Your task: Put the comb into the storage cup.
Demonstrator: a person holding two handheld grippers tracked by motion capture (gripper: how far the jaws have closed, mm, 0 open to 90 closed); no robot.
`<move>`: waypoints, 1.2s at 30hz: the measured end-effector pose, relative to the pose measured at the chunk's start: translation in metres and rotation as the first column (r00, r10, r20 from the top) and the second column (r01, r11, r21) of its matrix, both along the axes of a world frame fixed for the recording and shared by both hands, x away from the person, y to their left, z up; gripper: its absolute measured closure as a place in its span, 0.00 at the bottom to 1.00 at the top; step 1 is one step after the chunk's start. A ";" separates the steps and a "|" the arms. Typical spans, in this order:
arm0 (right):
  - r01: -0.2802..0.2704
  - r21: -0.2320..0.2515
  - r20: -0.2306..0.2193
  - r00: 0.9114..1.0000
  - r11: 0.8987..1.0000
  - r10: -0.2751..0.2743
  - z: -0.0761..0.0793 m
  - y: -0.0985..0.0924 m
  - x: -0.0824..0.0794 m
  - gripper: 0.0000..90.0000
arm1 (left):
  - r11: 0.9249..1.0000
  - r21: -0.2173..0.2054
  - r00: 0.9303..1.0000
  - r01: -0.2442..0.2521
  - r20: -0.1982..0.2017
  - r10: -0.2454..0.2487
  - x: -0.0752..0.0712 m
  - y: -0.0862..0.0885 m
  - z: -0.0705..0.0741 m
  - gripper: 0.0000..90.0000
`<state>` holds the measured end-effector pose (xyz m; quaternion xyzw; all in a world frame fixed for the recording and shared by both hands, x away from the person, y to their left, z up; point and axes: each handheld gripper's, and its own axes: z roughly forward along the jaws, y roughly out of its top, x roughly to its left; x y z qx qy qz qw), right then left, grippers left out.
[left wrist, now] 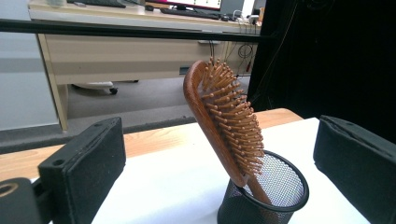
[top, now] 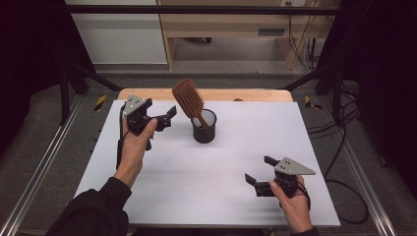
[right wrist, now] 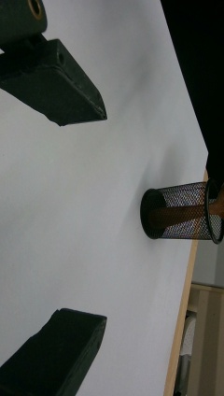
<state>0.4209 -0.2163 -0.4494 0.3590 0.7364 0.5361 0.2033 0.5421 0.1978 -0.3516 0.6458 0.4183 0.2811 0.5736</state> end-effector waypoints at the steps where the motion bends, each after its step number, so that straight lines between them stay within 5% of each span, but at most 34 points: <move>1: 0.001 -0.001 0.000 1.000 1.000 -0.001 0.000 0.000 0.000 0.04 | 1.000 0.000 1.000 0.002 0.002 -0.002 -0.001 0.000 0.000 0.03; 25: 0.013 0.028 -0.003 1.000 1.000 -0.013 -0.002 -0.003 0.001 0.04 | 1.000 -0.012 0.999 -0.012 0.044 0.013 -0.020 0.022 0.007 0.02; 29: 0.013 0.092 -0.013 1.000 0.996 -0.012 -0.001 -0.004 0.000 0.04 | 1.000 -0.020 0.999 -0.013 0.052 0.014 -0.027 0.028 0.010 0.02; 36: 0.029 0.061 -0.002 1.000 0.998 -0.029 0.000 -0.003 0.000 0.04 | 1.000 -0.016 0.998 -0.006 0.065 0.007 -0.041 0.039 0.013 0.02</move>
